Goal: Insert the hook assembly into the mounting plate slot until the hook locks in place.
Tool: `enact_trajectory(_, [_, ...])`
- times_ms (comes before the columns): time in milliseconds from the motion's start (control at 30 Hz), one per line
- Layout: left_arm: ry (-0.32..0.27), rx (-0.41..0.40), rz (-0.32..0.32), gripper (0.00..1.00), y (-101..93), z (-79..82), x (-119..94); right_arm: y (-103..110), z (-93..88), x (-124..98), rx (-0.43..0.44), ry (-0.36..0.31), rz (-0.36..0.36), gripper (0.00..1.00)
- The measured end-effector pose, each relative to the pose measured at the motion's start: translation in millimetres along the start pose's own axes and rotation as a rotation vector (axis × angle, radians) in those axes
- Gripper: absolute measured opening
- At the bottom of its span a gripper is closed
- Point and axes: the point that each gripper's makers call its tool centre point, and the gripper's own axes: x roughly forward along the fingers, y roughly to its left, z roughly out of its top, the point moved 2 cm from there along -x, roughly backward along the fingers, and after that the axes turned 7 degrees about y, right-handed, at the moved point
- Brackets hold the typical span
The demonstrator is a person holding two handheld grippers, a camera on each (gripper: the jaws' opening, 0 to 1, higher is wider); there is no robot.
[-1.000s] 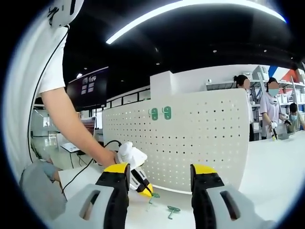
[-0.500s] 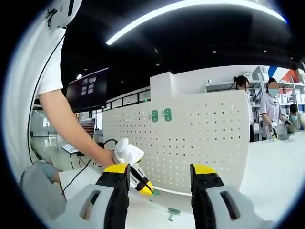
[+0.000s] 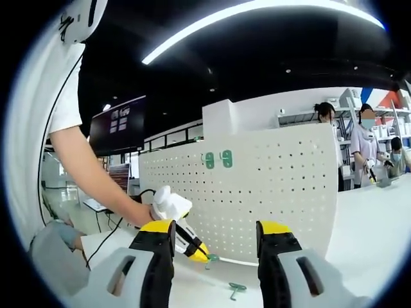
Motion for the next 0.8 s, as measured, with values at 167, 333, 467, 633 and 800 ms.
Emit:
enact_trajectory(167, [-0.026, -0.001, 0.008, 0.02, -0.8, 5.0, -5.5, 2.2, 2.4, 1.7, -0.001, -0.006, 0.006, 0.49])
enact_trajectory(333, [-0.062, -0.002, 0.011, 0.02, -3.0, 11.9, -12.6, 3.8, 6.3, 2.9, 0.006, -0.016, 0.012, 0.49])
enact_trajectory(467, [-0.092, -0.006, 0.022, 0.02, -1.8, 16.4, -19.2, 6.4, 8.1, 3.8, 0.004, -0.019, 0.018, 0.49])
enact_trajectory(633, [-0.134, -0.024, 0.035, 0.02, -1.1, 22.4, -29.7, 10.9, 11.8, 5.7, 0.000, -0.025, 0.030, 0.49])
enact_trajectory(800, [-0.177, -0.052, 0.047, 0.02, -0.7, 26.6, -40.8, 14.1, 17.3, 7.8, -0.003, -0.033, 0.037, 0.49])
